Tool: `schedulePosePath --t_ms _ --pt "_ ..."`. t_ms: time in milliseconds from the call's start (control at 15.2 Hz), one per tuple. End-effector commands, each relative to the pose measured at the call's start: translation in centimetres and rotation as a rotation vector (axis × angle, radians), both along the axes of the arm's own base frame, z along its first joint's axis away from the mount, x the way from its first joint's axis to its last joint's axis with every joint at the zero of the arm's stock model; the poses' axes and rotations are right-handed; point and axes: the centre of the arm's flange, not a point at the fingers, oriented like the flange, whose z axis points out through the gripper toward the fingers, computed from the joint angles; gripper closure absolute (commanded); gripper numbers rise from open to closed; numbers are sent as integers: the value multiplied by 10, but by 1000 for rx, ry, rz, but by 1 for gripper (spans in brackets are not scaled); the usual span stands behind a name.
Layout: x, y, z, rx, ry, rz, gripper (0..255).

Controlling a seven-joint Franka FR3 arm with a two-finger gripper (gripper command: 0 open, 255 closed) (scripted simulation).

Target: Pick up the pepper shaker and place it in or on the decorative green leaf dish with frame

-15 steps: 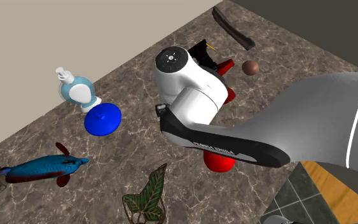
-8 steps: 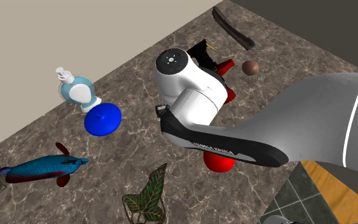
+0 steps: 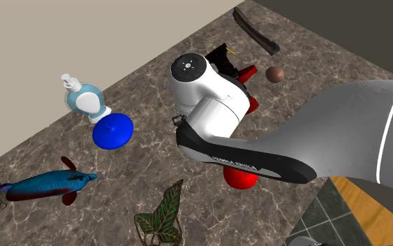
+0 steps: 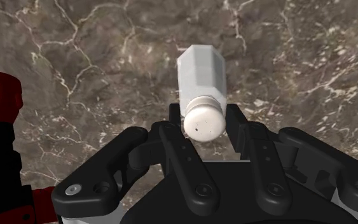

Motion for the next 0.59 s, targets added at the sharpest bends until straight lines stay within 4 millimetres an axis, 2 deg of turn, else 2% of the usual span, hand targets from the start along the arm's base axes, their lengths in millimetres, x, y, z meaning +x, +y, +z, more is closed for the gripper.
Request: schedulePosePath --t_ms 0,66,528 --pt "0 0 0 0 1 0 255" --pt "0 0 0 0 0 0 255" --pt "0 0 37 0 0 0 255"
